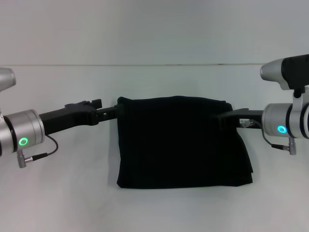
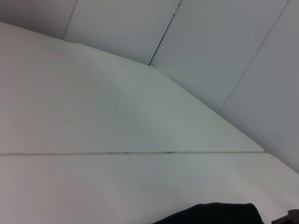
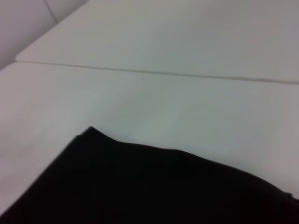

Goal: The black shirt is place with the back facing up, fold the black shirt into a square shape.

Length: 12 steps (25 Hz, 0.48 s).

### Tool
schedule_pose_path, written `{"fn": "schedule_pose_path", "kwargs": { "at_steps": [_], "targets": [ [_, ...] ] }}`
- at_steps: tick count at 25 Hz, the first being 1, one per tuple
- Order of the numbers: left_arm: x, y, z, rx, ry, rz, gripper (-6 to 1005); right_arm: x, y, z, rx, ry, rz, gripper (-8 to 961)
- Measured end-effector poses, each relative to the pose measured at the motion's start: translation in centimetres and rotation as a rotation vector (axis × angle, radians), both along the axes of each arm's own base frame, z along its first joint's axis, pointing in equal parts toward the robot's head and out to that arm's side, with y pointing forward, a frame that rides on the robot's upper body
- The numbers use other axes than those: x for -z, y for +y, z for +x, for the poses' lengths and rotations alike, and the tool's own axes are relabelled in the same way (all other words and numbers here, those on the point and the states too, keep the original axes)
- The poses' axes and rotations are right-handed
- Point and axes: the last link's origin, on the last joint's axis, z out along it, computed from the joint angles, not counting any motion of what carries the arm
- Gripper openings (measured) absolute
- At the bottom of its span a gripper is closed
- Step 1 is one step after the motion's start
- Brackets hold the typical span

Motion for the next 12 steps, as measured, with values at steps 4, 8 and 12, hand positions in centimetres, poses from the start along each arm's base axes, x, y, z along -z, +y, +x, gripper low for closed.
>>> {"fn": "schedule_pose_path", "kwargs": {
  "at_steps": [4, 8, 12],
  "targets": [
    [0.1, 0.0, 0.0, 0.0, 0.0, -0.003, 948, -0.2, 0.2, 0.7, 0.0, -0.038, 0.039, -2],
    [0.2, 0.0, -0.1, -0.007, 0.006, 0.001, 948, -0.2, 0.7, 0.1, -0.055, -0.065, 0.069, -2],
    [0.3, 0.5, -0.3, -0.03, 0.02, 0.016, 948, -0.9, 1.4, -0.5, -0.091, -0.044, 0.122, -2]
  ]
}}
